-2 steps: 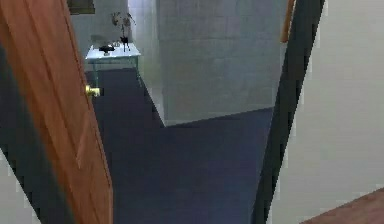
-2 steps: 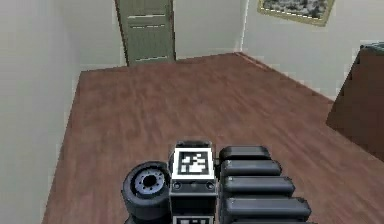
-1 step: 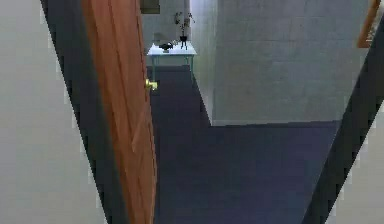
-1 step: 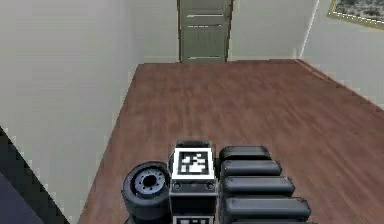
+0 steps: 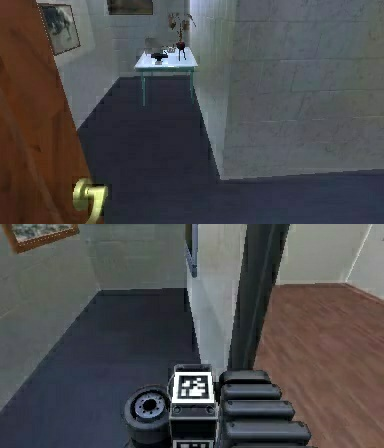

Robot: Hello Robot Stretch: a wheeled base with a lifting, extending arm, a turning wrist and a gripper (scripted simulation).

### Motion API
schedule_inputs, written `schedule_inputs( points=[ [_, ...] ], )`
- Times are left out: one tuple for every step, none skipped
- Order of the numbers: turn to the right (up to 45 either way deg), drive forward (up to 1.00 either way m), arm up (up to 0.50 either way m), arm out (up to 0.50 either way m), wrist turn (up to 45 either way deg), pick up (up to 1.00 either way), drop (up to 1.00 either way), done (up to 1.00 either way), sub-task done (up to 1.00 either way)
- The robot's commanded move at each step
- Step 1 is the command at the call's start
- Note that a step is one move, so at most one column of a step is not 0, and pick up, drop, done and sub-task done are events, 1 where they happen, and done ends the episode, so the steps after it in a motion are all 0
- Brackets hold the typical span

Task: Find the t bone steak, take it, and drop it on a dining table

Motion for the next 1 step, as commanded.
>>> schedule_inputs(
  points=[
    [-3.0,0.0,0.0,0.0,0.0,0.0,0.0,0.0,0.0]
  ],
)
